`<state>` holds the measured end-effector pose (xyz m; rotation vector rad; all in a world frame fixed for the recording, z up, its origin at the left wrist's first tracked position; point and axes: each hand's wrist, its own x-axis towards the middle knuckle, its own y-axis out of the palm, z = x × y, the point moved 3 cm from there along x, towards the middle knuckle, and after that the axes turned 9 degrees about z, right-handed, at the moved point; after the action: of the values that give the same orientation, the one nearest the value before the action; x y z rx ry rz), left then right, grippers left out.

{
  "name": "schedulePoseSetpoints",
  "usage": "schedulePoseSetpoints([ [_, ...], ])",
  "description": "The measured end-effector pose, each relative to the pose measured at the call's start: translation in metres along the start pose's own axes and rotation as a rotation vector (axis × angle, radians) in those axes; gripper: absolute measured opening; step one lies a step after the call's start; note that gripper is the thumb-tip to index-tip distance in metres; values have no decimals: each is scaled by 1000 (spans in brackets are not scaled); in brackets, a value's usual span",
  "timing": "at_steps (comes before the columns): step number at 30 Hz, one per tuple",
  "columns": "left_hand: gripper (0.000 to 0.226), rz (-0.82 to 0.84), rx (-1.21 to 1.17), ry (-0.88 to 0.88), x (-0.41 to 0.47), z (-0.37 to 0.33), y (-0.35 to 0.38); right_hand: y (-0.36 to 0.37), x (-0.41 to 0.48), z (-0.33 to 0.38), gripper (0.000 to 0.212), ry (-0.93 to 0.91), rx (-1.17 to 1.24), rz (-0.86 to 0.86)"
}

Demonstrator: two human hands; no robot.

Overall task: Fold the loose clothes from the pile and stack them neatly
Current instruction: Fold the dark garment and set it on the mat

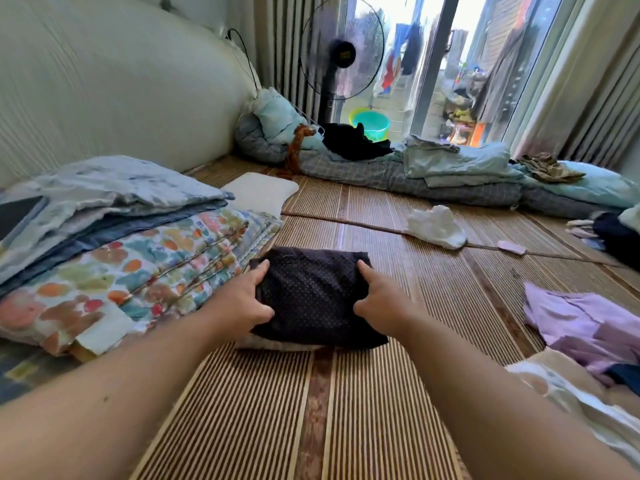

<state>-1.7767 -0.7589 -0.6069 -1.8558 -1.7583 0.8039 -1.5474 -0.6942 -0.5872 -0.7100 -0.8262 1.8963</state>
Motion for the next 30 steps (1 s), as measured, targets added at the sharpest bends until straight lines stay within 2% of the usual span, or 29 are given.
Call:
schedulePoseSetpoints([
  [4, 98, 115, 156, -141, 51, 46, 5, 26, 66, -14, 75, 24, -211, 101],
  [7, 109, 237, 367, -306, 71, 77, 17, 44, 89, -39, 83, 50, -272, 281],
  [9, 118, 279, 405, -346, 75, 89, 21, 48, 96, -51, 92, 66, -280, 366],
  [12, 127, 280, 411, -347, 72, 94, 20, 48, 98, -56, 98, 70, -369, 340],
  [15, 117, 186, 484, -270, 58, 79, 17, 46, 85, -50, 99, 68, -422, 235],
  [19, 100, 26, 606, -35, 20, 17, 32, 24, 22, -36, 93, -31, -572, 46],
  [23, 92, 48, 594, 187, -31, -63, 87, -5, -76, -33, 84, -63, -600, -51],
  [30, 86, 192, 546, 437, -117, -180, 213, -50, -268, -104, 78, 192, -533, -179],
])
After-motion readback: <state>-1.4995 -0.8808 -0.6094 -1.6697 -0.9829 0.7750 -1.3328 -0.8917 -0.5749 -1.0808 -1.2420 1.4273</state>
